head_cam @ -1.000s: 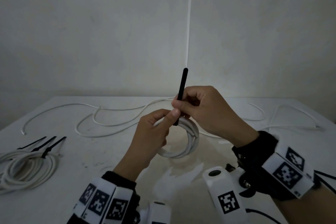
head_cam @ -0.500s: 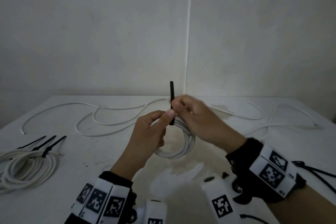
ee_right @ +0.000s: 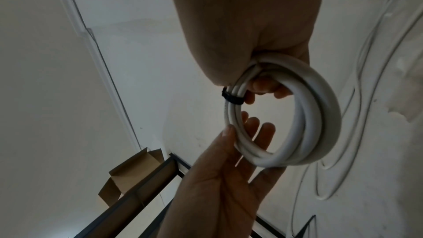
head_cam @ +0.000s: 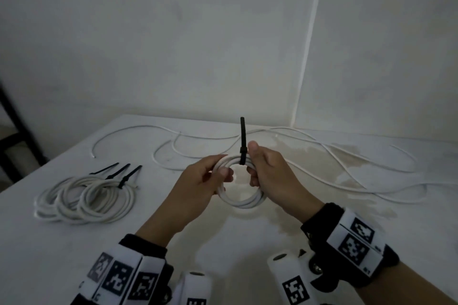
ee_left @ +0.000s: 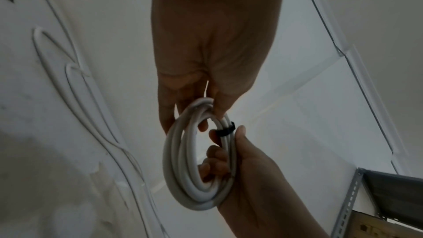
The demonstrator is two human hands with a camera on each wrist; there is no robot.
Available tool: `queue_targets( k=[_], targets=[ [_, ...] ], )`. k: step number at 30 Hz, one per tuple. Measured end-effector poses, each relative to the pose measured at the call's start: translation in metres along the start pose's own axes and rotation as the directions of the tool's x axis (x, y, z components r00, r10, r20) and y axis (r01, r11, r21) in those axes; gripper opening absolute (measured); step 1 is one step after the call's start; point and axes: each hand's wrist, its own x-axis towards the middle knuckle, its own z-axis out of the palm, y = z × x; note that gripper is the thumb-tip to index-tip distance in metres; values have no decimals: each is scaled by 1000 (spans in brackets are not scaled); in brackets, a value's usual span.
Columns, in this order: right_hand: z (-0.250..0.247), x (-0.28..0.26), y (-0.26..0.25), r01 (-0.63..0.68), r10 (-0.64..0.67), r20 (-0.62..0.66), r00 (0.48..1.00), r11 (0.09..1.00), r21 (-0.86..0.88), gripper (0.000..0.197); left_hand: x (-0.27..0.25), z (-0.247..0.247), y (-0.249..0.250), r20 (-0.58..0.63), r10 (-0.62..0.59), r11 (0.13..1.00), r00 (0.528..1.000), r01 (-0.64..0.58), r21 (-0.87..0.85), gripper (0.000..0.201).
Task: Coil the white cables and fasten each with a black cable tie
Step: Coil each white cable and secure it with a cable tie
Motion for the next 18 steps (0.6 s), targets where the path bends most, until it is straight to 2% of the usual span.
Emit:
queue_targets(
  k=[4,8,12,14,16,18],
  targets=[
    [23,2,1,51,-50,28,998,998,-49,46,-2,-17,-12,-78,94,981,992,-79,174,30],
    [46,11,8,22,-18,121,992,999,-30,81,-4,-31,-22,-110,111,970,988,-84,230,29],
    [59,22,22,-22,31,198,980,999,-48,67,-6,-43,-29,-113,87,965,990,-55,255,27],
    [65,23,19,-33,50,233,971,996,-78,74,-5,-53,-32,-120,62,959,991,-26,281,26],
    [69,19,10,-54,87,255,963,989,-136,89,-5,-64,-36,-131,23,956,991,17,293,28],
    [69,13,10,-90,155,309,938,973,-214,88,-7,-77,-43,-148,-20,950,989,65,306,30]
  ],
)
